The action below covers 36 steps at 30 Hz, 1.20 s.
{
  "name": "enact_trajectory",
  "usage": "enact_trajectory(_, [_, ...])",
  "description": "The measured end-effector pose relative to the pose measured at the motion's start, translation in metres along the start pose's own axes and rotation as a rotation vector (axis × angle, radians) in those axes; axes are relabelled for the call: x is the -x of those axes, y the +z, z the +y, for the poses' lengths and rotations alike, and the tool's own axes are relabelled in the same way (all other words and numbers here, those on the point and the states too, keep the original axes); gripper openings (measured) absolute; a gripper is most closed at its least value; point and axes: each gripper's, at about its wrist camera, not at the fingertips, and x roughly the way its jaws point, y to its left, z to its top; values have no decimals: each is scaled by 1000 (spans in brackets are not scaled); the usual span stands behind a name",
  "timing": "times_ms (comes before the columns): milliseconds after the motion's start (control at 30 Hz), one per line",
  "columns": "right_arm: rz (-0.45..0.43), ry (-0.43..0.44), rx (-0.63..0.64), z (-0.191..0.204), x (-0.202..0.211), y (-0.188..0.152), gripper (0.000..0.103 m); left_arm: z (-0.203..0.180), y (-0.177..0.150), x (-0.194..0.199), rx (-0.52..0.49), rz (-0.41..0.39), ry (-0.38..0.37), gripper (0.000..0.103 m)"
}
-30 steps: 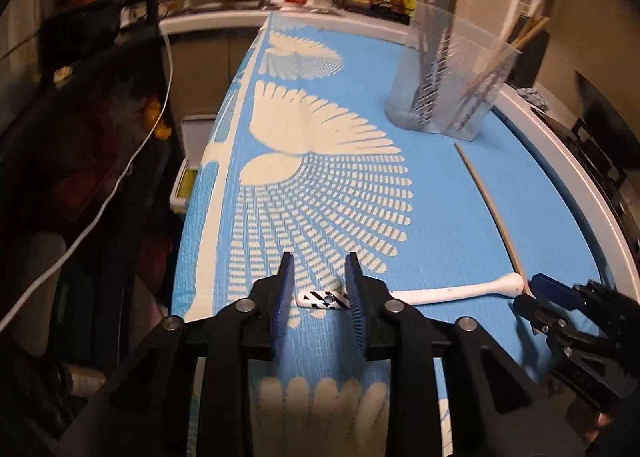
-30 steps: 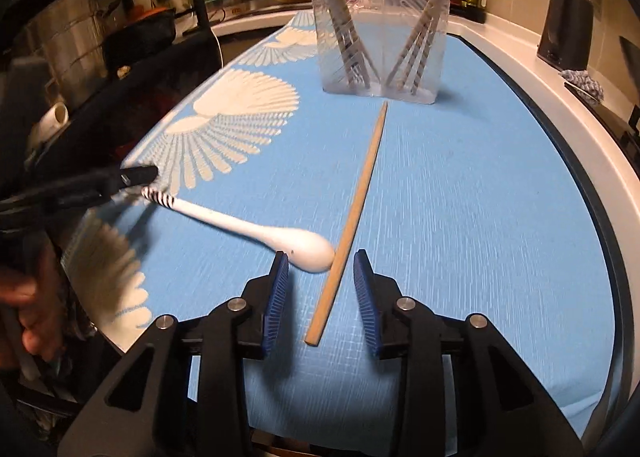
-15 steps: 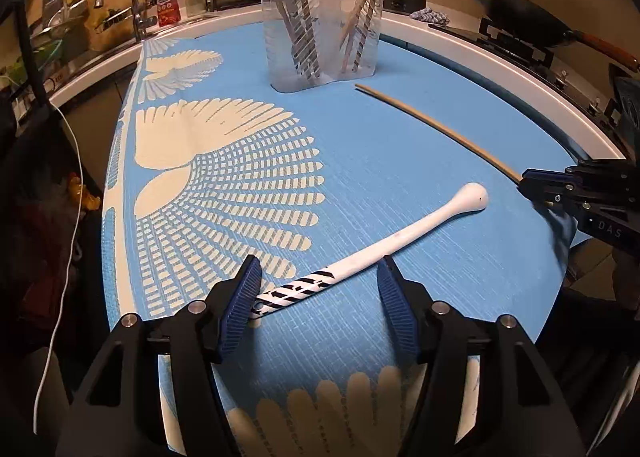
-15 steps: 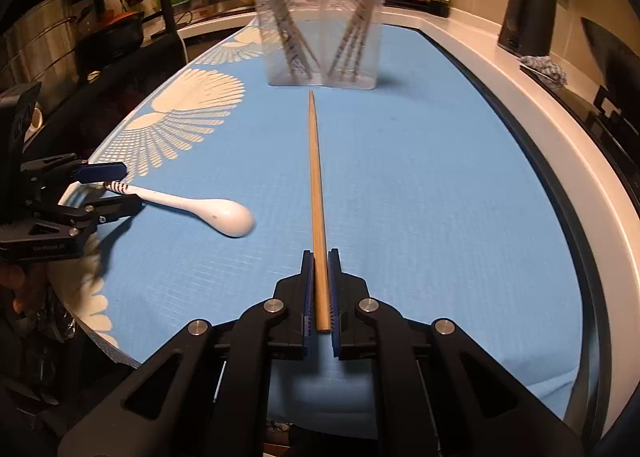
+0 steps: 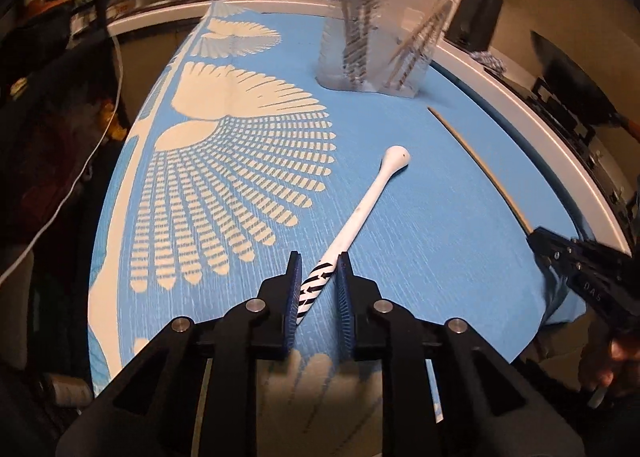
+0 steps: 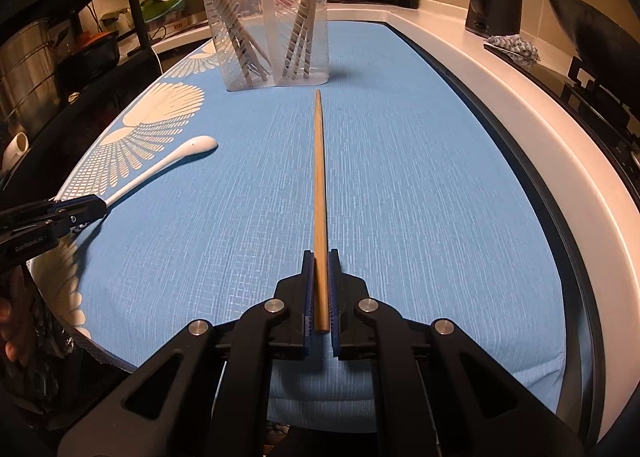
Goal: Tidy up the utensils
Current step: 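Close the left tool on the black-striped handle of the white spoon, then hold the spoon and chopstick and point both toward the container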
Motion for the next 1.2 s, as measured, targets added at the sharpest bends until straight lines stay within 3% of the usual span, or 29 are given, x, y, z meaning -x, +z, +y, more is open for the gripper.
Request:
enact_trajectory(167, [-10,28,-7,2,-2,1,8,-7,-6,1,208,-42,73,18])
enact_trajectory(367, [-12,50,5,7,-2,1,12,-39,-3,-8,77,-57,41,19])
enact_trajectory(467, [-15,45,-4,3,-1,0,13,-44,-8,-7,-24,-49,27,31])
enact_trajectory(633, [-25,41,22,7,-3,0,16,-55,-18,-5,-156,-73,63,31])
enact_trajectory(667, [-26,45,23,9,-3,0,16,-54,-17,-4,-151,-76,55,27])
enact_trajectory(700, [-27,47,24,9,-4,1,16,-53,-16,-5,-141,-78,49,15])
enact_trajectory(733, [-27,49,24,10,-4,1,16,-52,-14,-5,-132,-79,44,13])
enact_trajectory(833, [-28,55,15,8,-5,2,14,-44,-11,-5,-71,-89,39,11])
enact_trajectory(1033, [-35,26,-16,3,-3,-1,7,-27,-17,2,33,-122,135,10])
enact_trajectory(1200, [-39,26,0,6,-3,-1,13,-21,-18,2,59,-151,34,11])
